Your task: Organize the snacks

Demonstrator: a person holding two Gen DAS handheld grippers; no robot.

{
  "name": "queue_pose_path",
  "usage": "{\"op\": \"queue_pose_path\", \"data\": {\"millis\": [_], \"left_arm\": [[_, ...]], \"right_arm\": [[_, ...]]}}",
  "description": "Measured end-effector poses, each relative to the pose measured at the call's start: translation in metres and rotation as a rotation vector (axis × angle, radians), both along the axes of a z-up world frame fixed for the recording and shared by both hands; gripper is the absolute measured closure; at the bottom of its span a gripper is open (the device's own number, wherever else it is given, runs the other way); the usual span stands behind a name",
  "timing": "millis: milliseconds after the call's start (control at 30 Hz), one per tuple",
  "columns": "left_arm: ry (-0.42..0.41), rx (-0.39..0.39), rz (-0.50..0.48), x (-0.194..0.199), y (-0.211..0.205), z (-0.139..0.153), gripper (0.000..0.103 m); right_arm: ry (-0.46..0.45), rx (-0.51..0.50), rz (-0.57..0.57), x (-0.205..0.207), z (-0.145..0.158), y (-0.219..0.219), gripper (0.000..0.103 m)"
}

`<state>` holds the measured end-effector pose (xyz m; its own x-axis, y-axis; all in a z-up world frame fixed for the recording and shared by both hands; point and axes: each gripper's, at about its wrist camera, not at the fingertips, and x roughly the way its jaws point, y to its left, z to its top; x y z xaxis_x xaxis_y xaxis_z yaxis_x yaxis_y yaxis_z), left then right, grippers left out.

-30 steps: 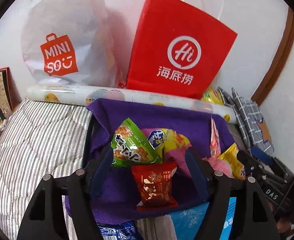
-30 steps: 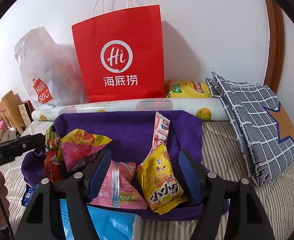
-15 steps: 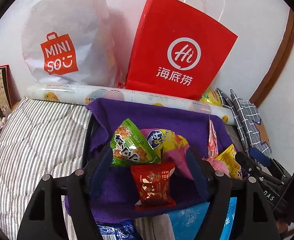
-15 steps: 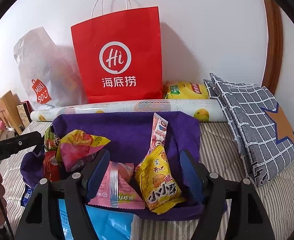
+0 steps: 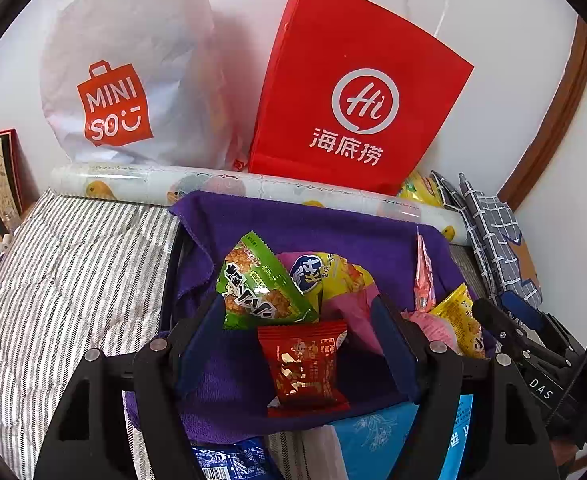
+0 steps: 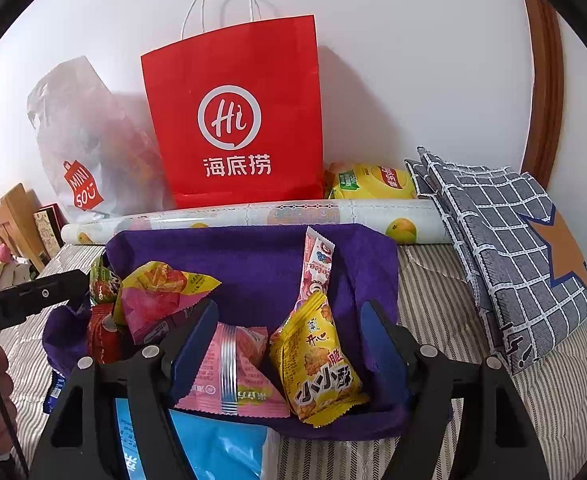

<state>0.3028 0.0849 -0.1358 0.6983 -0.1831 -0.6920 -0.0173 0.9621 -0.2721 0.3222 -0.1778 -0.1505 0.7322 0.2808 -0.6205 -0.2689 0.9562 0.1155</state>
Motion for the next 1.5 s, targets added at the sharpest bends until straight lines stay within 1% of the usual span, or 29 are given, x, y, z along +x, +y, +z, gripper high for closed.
{"op": "queue_pose_path", "data": {"millis": [333, 1000, 1100, 1267, 1367, 1500], "left_arm": [[0.006, 0.003, -0.007, 0.001, -0.002, -0.001, 0.028], [0.013, 0.002, -0.013, 0.001, -0.001, -0.004, 0.028], [0.013, 0.001, -0.015, 0.001, -0.001, -0.004, 0.028], [0.006, -0.002, -0.02, -0.001, -0.003, -0.002, 0.028], [0.008, 0.001, -0.023, -0.001, -0.004, -0.003, 0.028], [-0.008, 0.031, -0.021, -0.002, -0.008, -0.003, 0.028]], "right_arm": [[-0.015, 0.006, 0.001, -0.003, 0.005, 0.001, 0.027], [-0.014, 0.019, -0.019, -0.003, 0.007, -0.003, 0.026], [-0.024, 0.014, -0.02, -0.004, 0.008, -0.003, 0.026], [-0.066, -0.005, -0.028, -0.007, 0.009, -0.003, 0.025], [-0.074, 0.021, -0.006, -0.009, 0.01, -0.004, 0.026], [-0.071, 0.053, -0.021, -0.014, 0.013, -0.009, 0.026]]}}
